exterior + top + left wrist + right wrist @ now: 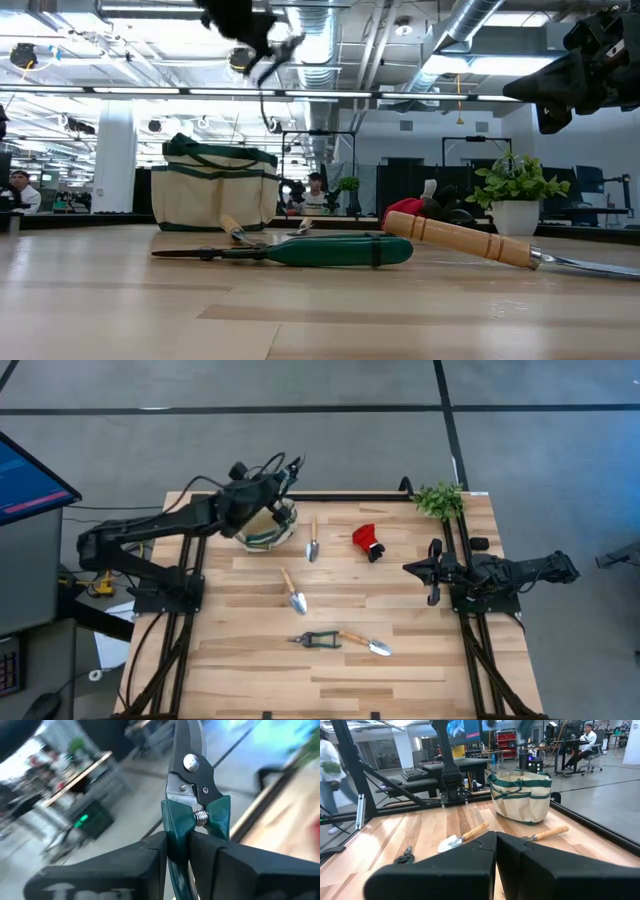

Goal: Pick & Place Garden tools in Gardening bag
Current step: Put the green shear scissors into the yellow gardening bag, then put the red gloves into the yellow gardening bag

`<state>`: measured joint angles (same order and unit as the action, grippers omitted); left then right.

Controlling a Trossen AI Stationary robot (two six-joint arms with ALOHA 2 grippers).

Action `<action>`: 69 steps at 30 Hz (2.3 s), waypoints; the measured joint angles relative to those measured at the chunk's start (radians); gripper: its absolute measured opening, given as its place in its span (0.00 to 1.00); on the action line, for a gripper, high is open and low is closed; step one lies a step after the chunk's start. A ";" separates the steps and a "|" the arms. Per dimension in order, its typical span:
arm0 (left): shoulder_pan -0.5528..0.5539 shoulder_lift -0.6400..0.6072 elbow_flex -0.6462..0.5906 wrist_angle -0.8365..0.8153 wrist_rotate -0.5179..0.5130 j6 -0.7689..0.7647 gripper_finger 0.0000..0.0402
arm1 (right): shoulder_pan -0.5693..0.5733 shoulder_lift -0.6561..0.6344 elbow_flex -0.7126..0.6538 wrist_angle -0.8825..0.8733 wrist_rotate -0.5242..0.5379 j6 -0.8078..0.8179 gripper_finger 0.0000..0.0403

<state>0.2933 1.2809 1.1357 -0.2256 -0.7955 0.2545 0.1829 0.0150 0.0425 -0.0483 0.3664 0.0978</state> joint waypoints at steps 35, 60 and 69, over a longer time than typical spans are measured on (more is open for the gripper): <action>0.143 -0.138 -0.457 -0.161 0.264 -0.106 0.11 | -0.003 0.000 0.000 0.000 0.005 -0.002 0.00; 0.160 -0.119 -0.458 -0.163 0.326 -0.185 0.20 | -0.002 0.000 0.000 -0.001 0.002 -0.002 0.00; 0.160 -0.119 -0.458 -0.159 0.326 -0.184 0.26 | -0.002 0.000 0.000 -0.001 0.002 -0.002 0.00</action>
<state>0.4530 1.1617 0.6781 -0.3846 -0.4698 0.0704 0.1810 0.0147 0.0425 -0.0490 0.3683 0.0959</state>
